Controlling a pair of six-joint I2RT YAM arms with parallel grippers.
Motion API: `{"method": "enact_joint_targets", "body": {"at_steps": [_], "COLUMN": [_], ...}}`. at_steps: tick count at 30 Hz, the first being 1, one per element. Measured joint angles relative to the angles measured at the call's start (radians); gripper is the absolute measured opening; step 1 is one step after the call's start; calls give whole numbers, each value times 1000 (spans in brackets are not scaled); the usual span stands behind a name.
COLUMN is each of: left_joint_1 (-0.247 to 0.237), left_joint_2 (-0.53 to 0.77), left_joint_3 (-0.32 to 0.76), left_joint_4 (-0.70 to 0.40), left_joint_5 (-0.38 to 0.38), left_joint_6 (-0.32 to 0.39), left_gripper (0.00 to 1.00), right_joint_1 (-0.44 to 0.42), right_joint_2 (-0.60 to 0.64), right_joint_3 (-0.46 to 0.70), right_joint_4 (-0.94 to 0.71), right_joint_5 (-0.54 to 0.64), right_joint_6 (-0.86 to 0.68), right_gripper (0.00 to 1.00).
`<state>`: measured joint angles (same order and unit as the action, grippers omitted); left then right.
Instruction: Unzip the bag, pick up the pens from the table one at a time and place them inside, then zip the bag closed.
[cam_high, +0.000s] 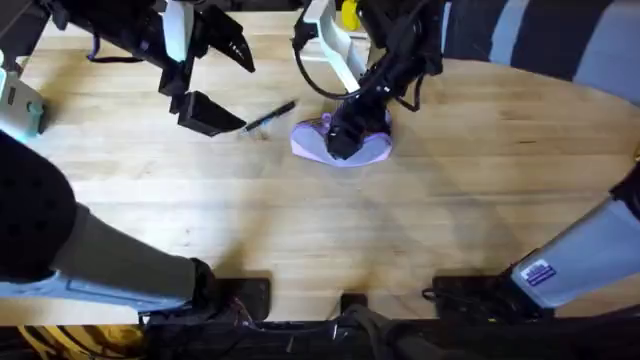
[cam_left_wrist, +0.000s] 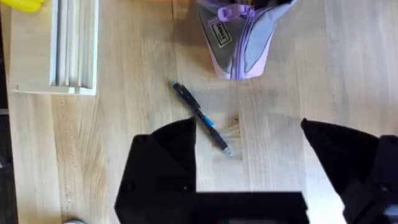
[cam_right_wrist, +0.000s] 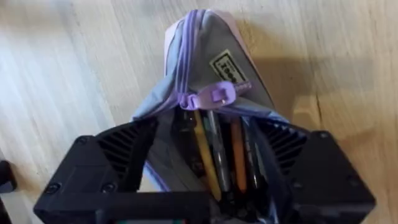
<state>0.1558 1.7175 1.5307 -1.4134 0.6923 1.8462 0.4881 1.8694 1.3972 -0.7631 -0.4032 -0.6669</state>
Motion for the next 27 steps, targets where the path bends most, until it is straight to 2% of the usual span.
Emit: {"method": "enact_joint_targets", "body": {"at_steps": [1, 2, 17, 27], "left_joint_1": [0, 0, 0, 0], "left_joint_2": [0, 0, 0, 0], "left_joint_3": [0, 0, 0, 0], "left_joint_4": [0, 0, 4, 3], "left_joint_5": [0, 0, -4, -9], "left_joint_6": [0, 0, 0, 0], "left_gripper": [993, 993, 993, 993], "right_joint_1": [0, 0, 0, -4], "right_joint_2": [0, 0, -15, -225], "right_joint_3": [0, 0, 1, 29], "right_joint_4": [0, 0, 0, 8], "right_joint_5": [-2, -3, 18, 117], "right_joint_6": [-4, -7, -7, -7], "right_gripper": [977, 991, 997, 998]}}
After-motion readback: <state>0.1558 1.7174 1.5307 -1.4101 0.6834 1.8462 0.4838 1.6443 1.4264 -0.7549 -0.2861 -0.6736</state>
